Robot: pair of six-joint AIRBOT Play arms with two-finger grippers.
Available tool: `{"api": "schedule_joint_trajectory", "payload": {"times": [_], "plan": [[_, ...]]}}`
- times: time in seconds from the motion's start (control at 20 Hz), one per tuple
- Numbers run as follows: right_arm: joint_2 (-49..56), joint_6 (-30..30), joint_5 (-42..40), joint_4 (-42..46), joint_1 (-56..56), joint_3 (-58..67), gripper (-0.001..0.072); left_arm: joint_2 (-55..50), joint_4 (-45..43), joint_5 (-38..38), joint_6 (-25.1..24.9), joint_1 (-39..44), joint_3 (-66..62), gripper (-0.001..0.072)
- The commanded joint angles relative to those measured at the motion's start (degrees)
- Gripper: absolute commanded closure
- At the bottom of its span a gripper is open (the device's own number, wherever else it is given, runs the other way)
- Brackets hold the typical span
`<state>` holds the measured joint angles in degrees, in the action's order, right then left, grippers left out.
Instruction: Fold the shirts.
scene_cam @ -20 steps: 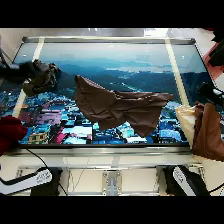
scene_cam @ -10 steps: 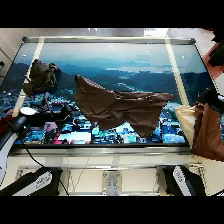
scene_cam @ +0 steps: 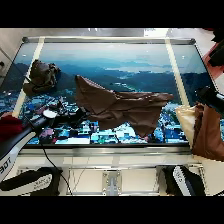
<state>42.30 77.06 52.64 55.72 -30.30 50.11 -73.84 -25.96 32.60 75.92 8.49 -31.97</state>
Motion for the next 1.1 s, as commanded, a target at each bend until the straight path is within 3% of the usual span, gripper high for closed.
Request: {"api": "schedule_joint_trajectory", "payload": {"times": [0.0,0.05,0.2,0.25,0.3,0.35,0.4,0.5,0.65,0.95,1.05], "plan": [[-0.44,-0.63,0.59,-0.57,-0.02,-0.02,0.0327,-1.73,2.93,-3.89,0.35,0.81,0.11,0.0102],[-0.52,-0.61,0.57,-0.57,-0.02,-0.02,0.0328,-2.05,4.07,-3.63,0.35,0.81,0.11,0.0137],[-0.57,-0.61,0.59,-1.16,-0.02,-0.02,0.0328,-4.11,6.10,-1.68,0.31,0.83,0.11,0.0138],[-0.57,-0.61,0.63,-1.27,-0.02,-0.02,0.0328,-5.01,7.61,-1.36,0.31,0.83,0.11,0.0180],[-0.55,-0.61,0.83,-1.57,-0.02,-0.02,0.0328,-5.75,10.40,-0.94,-0.57,0.83,0.11,0.0322],[-0.55,-0.61,1.38,-1.84,-0.02,-0.02,0.0328,-6.03,13.53,-0.48,-3.32,0.81,0.02,0.0578],[-0.55,-0.61,2.69,-1.77,-0.02,-0.02,0.0328,-6.03,16.35,0.24,-7.69,0.81,-0.50,0.0688],[-0.52,-0.59,11.45,-1.73,0.00,-1.09,0.0328,-6.01,20.41,3.10,-14.53,0.79,-3.54,0.0690],[-0.52,-0.33,23.45,-0.55,0.00,-10.12,0.0328,-6.01,20.24,3.28,-15.21,0.76,-10.23,0.0690],[-0.48,-0.44,16.13,-1.51,0.50,-28.35,0.0328,-6.01,19.91,6.01,-16.48,0.76,-17.25,0.0690],[-0.46,-0.42,10.40,-2.80,3.72,-31.98,0.0328,-6.01,19.91,6.45,-16.70,0.79,-17.38,0.0690]]}}
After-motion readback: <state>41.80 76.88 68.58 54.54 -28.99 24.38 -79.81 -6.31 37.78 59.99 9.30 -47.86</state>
